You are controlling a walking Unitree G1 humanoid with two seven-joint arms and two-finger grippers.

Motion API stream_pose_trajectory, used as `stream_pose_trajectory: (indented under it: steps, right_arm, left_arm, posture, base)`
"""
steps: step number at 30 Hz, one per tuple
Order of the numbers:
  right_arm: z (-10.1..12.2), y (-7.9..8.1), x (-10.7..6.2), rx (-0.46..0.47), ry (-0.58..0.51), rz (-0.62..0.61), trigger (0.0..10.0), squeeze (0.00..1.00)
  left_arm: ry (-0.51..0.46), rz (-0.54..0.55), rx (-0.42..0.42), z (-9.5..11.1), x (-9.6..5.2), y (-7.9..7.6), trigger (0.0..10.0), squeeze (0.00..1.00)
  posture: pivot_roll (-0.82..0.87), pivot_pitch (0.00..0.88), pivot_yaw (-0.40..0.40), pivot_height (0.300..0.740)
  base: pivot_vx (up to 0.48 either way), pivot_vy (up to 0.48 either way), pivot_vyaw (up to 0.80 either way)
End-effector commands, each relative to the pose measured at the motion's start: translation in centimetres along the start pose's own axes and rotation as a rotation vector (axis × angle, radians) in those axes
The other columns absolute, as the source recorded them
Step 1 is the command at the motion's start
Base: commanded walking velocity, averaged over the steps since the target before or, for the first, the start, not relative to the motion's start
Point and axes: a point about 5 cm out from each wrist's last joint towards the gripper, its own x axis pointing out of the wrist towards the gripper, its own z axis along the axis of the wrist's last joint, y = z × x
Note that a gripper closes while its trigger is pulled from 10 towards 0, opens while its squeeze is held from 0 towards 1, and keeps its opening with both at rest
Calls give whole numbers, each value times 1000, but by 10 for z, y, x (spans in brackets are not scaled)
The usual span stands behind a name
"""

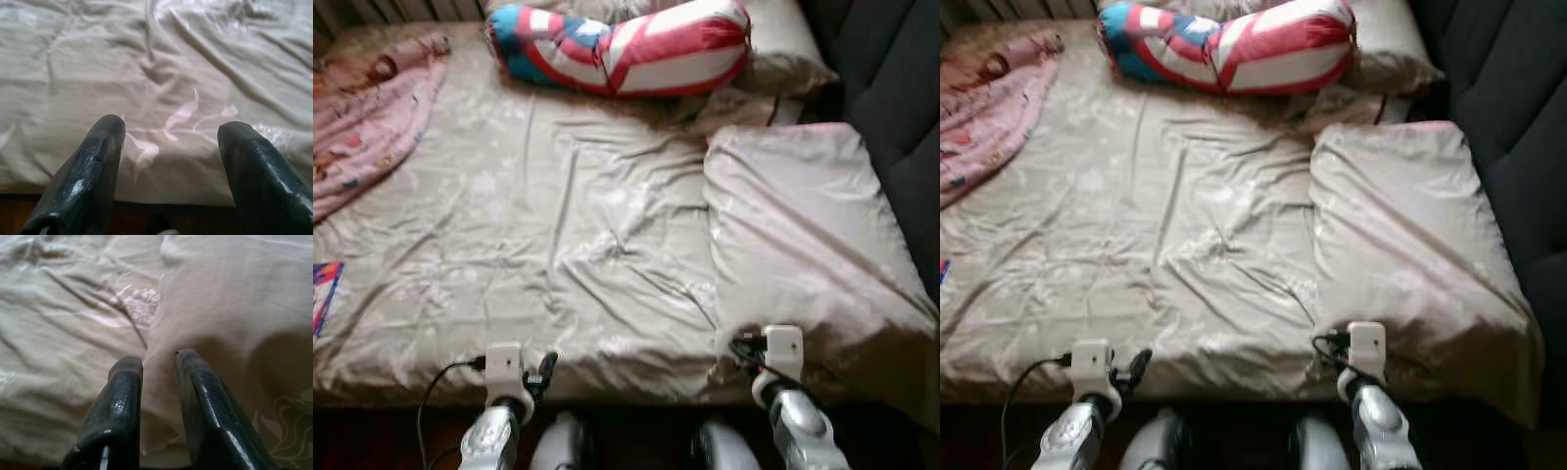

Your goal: Clean up the room

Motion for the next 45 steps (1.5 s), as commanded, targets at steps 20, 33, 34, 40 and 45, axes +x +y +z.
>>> stream_pose_trajectory:
  steps: [20, 33, 34, 40, 45]
  right_arm:
    - [-90, -9, -44, 69, 385, -136, 10000, 0]
    - [-99, -6, -50, 78, 426, -142, 10000, 0]
    - [-99, -6, -50, 78, 425, -141, 10000, 0]
    - [-99, -6, -50, 71, 426, -135, 10000, 0]
    - [-104, -4, -53, 54, 450, -123, 10000, 0]
  left_arm:
    - [445, 89, 46, -64, -33, 26, 10000, 0]
    - [467, 105, 14, -72, -38, 20, 10000, 0]
    - [468, 101, 15, -73, -38, 19, 10000, 0]
    - [471, 97, 12, -75, -39, 17, 10000, 0]
    - [472, 98, 14, -75, -38, 14, 10000, 0]
  posture:
    - [-12, 152, 33, 740]
    - [-15, 153, 45, 740]
    - [-14, 153, 45, 740]
    - [-11, 158, 39, 740]
    - [-8, 163, 37, 740]
  base:
    - [0, 0, 0]
    - [0, 0, 0]
    - [0, 0, 0]
    - [0, 0, 0]
    - [0, 0, 0]
